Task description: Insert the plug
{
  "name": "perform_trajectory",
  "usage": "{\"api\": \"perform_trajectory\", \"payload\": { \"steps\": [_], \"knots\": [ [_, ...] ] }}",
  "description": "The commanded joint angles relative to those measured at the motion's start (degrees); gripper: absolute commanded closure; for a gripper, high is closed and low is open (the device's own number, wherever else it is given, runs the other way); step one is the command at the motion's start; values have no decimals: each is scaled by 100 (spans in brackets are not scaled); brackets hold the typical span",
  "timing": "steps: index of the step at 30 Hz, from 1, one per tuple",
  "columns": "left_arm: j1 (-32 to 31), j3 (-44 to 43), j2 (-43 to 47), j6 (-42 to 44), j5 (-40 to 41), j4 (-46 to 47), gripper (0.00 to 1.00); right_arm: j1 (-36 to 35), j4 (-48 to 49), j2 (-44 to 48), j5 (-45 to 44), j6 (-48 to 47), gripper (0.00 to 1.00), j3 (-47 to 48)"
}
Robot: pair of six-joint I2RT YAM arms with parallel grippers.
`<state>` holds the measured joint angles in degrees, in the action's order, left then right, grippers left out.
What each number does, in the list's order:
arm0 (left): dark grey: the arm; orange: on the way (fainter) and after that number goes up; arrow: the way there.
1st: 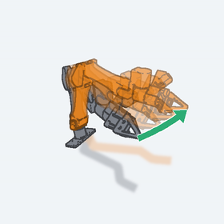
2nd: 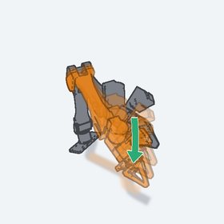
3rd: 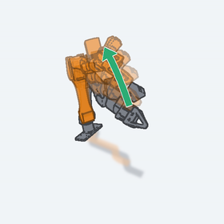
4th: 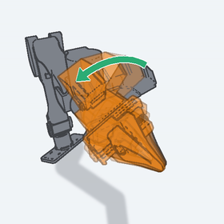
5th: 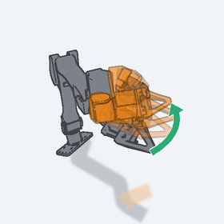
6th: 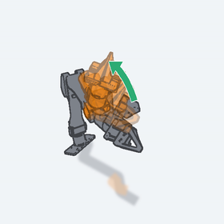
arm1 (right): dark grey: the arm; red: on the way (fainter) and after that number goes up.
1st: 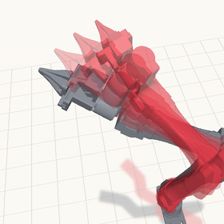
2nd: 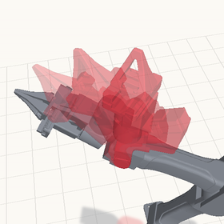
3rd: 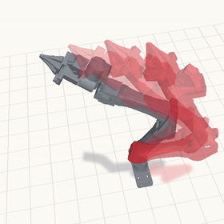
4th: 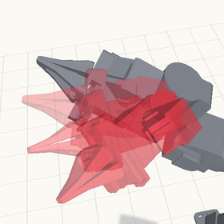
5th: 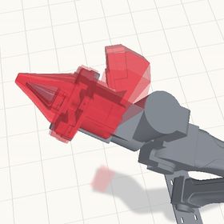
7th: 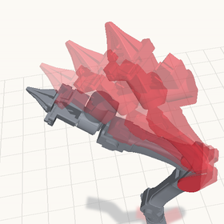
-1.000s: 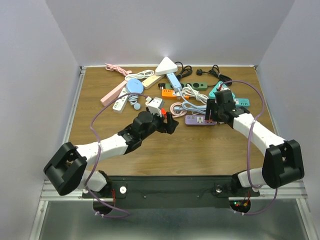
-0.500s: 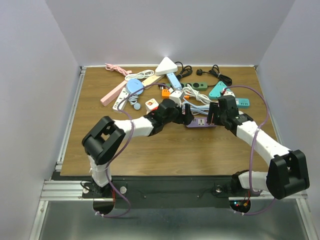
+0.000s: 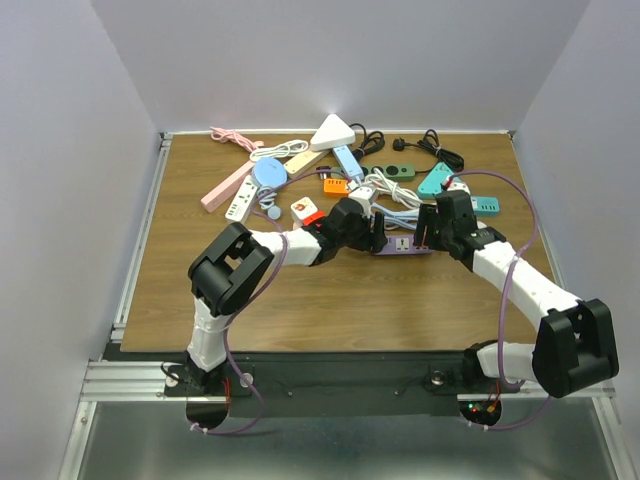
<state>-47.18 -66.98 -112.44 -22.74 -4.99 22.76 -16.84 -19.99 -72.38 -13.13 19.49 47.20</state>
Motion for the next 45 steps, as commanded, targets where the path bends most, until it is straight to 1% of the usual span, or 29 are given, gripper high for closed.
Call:
{"api": "perform_trajectory", "payload": {
  "steps": [1, 3, 4, 6, 10, 12, 29, 36, 45],
  "knots": [
    [-28, -385, -172, 51, 174, -114, 26, 32, 294, 31, -85, -15, 100, 255],
    [-19, -587, -357, 86, 174, -245, 31, 41, 294, 5, -76, -41, 100, 263],
    [-19, -649, -418, 86, 166, -281, 36, 41, 294, 5, -85, -41, 100, 255],
    [-28, -763, -567, 94, 157, -360, 40, 32, 311, 5, -67, -50, 100, 246],
    [-19, -860, -788, 94, 52, -430, 56, 32, 311, 13, -76, -85, 100, 228],
    [-19, -817, -841, 77, -1, -431, 59, 32, 303, -39, -76, -120, 100, 237],
    [-20, -342, -683, -72, -160, -167, 60, 14, 162, -347, -15, -59, 100, 96],
    [-20, -368, -673, -90, -230, -149, 60, -65, 171, -320, -173, 38, 100, -70],
    [-11, -421, -744, -116, -309, -141, 62, -144, 197, -347, -278, 231, 100, -343]
  ]
}}
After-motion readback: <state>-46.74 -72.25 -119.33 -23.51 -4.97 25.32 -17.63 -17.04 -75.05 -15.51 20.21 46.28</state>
